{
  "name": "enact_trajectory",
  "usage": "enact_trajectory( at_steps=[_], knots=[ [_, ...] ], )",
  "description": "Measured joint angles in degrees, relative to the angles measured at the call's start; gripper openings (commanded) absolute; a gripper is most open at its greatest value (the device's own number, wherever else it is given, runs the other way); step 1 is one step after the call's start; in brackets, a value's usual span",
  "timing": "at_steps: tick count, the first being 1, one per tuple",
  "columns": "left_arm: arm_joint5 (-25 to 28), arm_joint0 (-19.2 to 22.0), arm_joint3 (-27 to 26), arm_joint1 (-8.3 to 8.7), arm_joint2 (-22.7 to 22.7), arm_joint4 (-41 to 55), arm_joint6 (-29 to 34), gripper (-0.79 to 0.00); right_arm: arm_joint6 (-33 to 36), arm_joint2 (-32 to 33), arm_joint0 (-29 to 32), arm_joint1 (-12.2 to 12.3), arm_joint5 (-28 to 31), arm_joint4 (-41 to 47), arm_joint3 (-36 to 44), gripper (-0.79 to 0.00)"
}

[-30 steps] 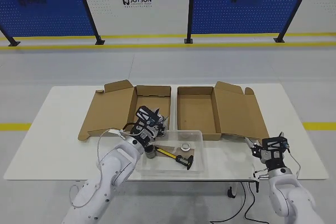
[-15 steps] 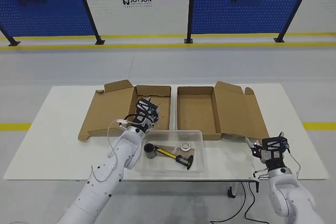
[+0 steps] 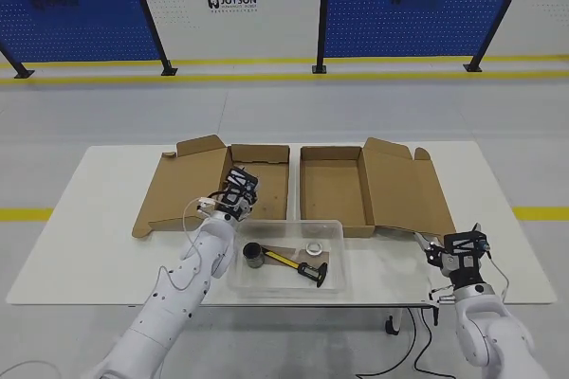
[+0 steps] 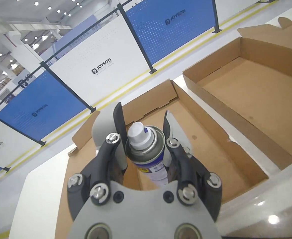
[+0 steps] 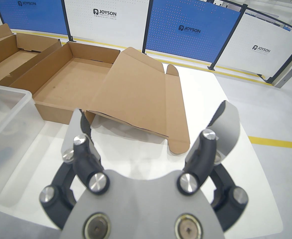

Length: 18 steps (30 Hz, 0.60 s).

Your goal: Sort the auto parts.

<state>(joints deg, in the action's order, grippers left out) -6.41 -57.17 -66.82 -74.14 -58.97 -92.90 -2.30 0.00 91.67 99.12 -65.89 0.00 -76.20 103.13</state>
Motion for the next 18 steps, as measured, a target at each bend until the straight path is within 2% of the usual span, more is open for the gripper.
enact_trajectory(
  at_steps=[18],
  knots=[
    [-0.1, 2.3, 9.9, -1.10, -0.3, -1.7, -2.4, -0.785, 0.0, 0.0, 0.0, 0.0, 0.0, 0.0, 0.0, 0.000]
  ],
)
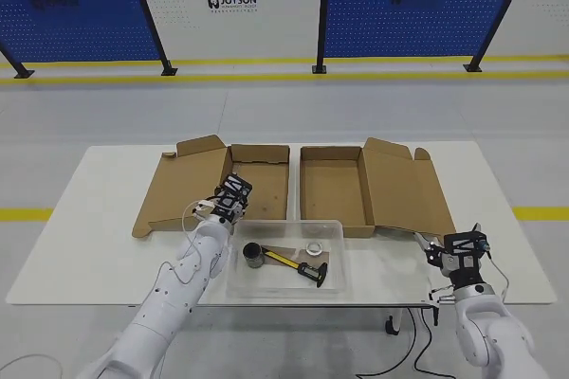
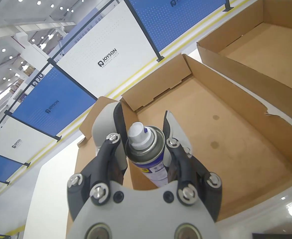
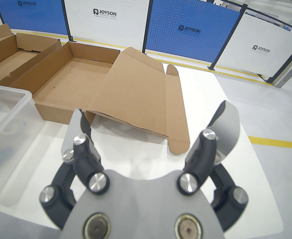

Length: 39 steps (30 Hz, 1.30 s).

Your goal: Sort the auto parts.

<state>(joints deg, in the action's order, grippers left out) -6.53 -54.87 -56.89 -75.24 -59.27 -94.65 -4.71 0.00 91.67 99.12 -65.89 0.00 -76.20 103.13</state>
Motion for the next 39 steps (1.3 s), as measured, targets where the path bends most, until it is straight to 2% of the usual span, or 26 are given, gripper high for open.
enact_trajectory(
  at_steps=[8, 9, 10, 13, 21, 24, 27, 33, 39],
  knots=[
    [-0.1, 1.1, 3.1, -0.71, 0.3, 0.1, -0.3, -0.785, 0.0, 0.0, 0.0, 0.0, 0.0, 0.0, 0.0, 0.000],
    [-0.1, 1.2, 3.3, -0.78, 0.4, 0.1, -0.4, -0.754, 0.0, 0.0, 0.0, 0.0, 0.0, 0.0, 0.0, 0.000],
    [-0.2, 1.3, 3.7, -0.88, 0.4, 0.0, -0.4, -0.683, 0.0, 0.0, 0.0, 0.0, 0.0, 0.0, 0.0, 0.000],
    [-0.3, 1.5, 4.4, -1.08, 0.5, -0.2, -0.5, -0.671, 0.0, 0.0, 0.0, 0.0, 0.0, 0.0, 0.0, 0.000],
    [-0.6, 1.7, 6.4, -1.49, 0.2, -0.1, -0.6, -0.483, 0.0, 0.0, 0.0, 0.0, 0.0, 0.0, 0.0, 0.000],
    [-0.8, 1.7, 7.0, -1.62, 0.1, 0.0, -0.9, -0.360, 0.0, 0.0, 0.0, 0.0, 0.0, 0.0, 0.0, 0.000],
    [-0.8, 1.7, 7.4, -1.73, -0.1, 0.0, -1.0, 0.000, 0.0, 0.0, 0.0, 0.0, 0.0, 0.0, 0.0, 0.000],
    [-1.2, 1.5, 7.3, -1.86, -0.5, -0.3, -0.9, 0.000, 0.0, 0.0, 0.0, 0.0, 0.0, 0.0, 0.0, 0.000],
    [-1.2, 0.5, 4.7, -1.73, -1.5, -0.6, -1.0, 0.000, 0.0, 0.0, 0.0, 0.0, 0.0, 0.0, 0.0, 0.000]
  ],
)
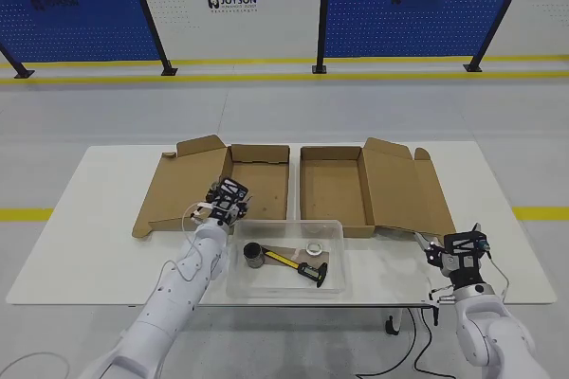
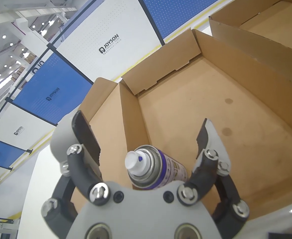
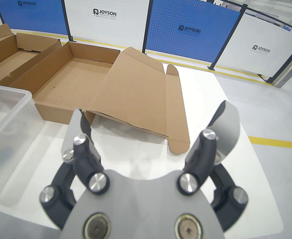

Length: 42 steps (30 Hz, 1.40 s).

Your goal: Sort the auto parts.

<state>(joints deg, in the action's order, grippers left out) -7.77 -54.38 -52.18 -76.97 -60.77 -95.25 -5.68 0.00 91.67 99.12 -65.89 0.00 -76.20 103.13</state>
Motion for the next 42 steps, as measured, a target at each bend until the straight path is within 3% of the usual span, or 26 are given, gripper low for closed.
enact_trajectory(
  at_steps=[9, 17, 22, 29, 35, 42],
  knots=[
    [0.4, -4.9, -11.2, 1.02, -2.3, -3.2, 1.6, 0.000, 0.0, 0.0, 0.0, 0.0, 0.0, 0.0, 0.0, 0.000],
    [5.0, -13.0, -28.5, 2.48, -6.8, -3.2, 6.4, 0.000, 0.0, 0.0, 0.0, 0.0, 0.0, 0.0, 0.0, 0.000],
    [17.1, -18.4, -40.7, 3.48, -10.0, 3.6, 12.4, 0.000, 0.0, 0.0, 0.0, 0.0, 0.0, 0.0, 0.0, 0.000],
    [33.6, -24.1, -52.0, 5.14, -13.5, 5.8, 22.0, 0.000, 0.0, 0.0, 0.0, 0.0, 0.0, 0.0, 0.0, 0.000],
    [45.0, -26.2, -56.8, 6.25, -13.6, 3.6, 31.7, 0.000, 0.0, 0.0, 0.0, 0.0, 0.0, 0.0, 0.0, 0.000],
    [50.8, -25.0, -57.1, 6.66, -12.8, 6.6, 38.6, 0.000, 0.0, 0.0, 0.0, 0.0, 0.0, 0.0, 0.0, 0.000]
  ],
)
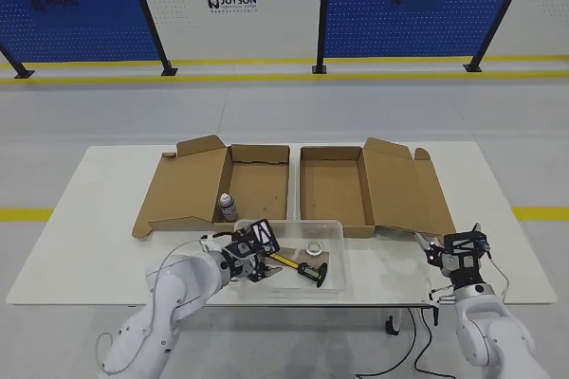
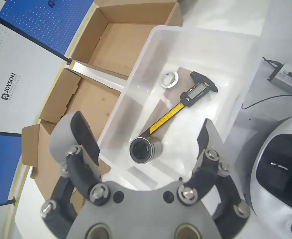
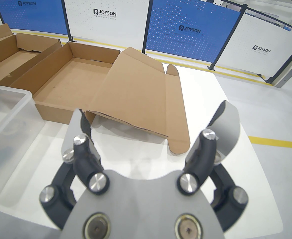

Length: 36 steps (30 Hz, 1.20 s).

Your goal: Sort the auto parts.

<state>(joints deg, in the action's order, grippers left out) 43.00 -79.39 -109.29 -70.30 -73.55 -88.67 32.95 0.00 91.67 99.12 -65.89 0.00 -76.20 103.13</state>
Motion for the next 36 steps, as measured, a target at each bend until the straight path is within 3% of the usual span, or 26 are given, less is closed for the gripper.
enact_trajectory(
  at_steps=[16, 26, 30, 36],
  knots=[
    [-1.1, 0.1, 1.3, 0.04, 0.6, 0.9, -1.0, 0.000, 0.0, 0.0, 0.0, 0.0, 0.0, 0.0, 0.0, 0.000],
    [-1.4, 8.8, 7.4, -0.46, 2.8, 12.8, 10.4, 0.000, 0.0, 0.0, 0.0, 0.0, 0.0, 0.0, 0.0, 0.000],
    [-0.2, 12.2, 10.4, -0.51, 4.4, 16.1, 15.8, -0.169, 0.0, 0.0, 0.0, 0.0, 0.0, 0.0, 0.0, 0.000],
    [1.0, 15.3, 13.8, -0.35, 6.4, 18.8, 22.1, -0.268, 0.0, 0.0, 0.0, 0.0, 0.0, 0.0, 0.0, 0.000]
  ],
)
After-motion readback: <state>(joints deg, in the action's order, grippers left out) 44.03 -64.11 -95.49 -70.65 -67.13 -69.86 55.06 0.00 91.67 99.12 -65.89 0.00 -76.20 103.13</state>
